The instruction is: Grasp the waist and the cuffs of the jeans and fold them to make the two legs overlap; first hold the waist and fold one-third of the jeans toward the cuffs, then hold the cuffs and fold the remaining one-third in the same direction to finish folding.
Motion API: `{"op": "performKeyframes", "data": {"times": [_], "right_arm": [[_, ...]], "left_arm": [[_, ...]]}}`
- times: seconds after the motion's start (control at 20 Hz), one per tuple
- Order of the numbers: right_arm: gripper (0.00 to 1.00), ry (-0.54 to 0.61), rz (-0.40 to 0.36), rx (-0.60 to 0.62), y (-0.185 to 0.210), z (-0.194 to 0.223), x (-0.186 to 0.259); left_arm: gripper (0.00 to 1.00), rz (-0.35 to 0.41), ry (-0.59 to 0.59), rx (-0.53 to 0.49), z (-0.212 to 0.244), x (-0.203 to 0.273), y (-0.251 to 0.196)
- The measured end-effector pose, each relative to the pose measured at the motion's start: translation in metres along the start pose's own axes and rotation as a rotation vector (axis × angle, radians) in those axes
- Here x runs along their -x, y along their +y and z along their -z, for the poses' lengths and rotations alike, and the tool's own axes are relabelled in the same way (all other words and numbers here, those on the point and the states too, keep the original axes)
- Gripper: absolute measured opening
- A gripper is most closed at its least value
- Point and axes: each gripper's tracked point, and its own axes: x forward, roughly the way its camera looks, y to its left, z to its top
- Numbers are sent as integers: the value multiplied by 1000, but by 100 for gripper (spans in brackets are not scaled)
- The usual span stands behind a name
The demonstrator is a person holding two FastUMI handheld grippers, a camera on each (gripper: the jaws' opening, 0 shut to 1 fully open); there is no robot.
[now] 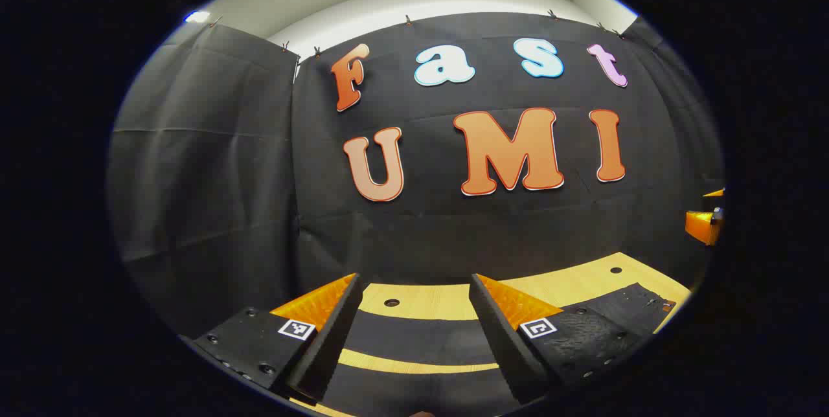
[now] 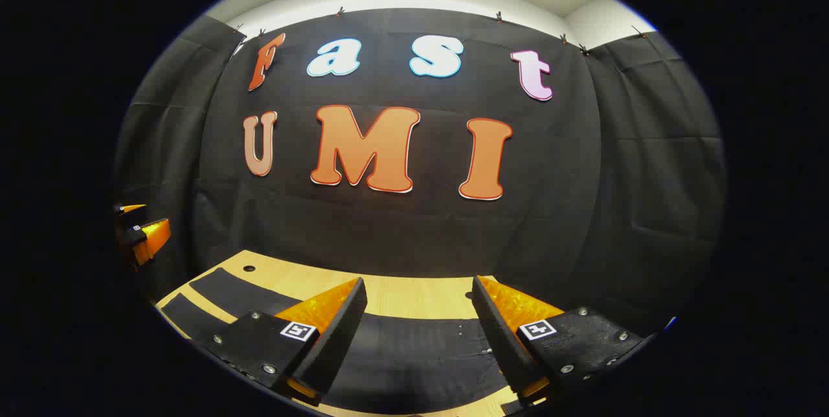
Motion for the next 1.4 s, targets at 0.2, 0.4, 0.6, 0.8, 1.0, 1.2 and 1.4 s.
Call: {"op": "performKeyframes", "data": {"times": [0.2, 0.4, 0.6, 0.8, 1.0, 1.2, 1.4], "right_arm": [[98, 33, -32, -5, 10, 8, 0], [98, 30, -16, -4, 4, 9, -3], [98, 49, -4, 1, 4, 18, -6], [98, 69, -5, -9, 6, 26, -8], [98, 122, 31, -29, -13, 44, -15], [98, 203, 66, -59, -35, 70, -20], [98, 273, 76, -65, -53, 94, -29]], "left_arm": [[99, -14, 10, 2, 5, 4, 3], [99, -29, 15, 3, 7, 3, 9], [99, -19, 25, 19, 14, 0, 8], [100, -9, 36, 28, 18, -7, 8], [99, -41, 121, 63, 43, -15, 22], [99, -105, 246, 136, 74, -21, 47], [100, -153, 366, 204, 112, -20, 71]]}}
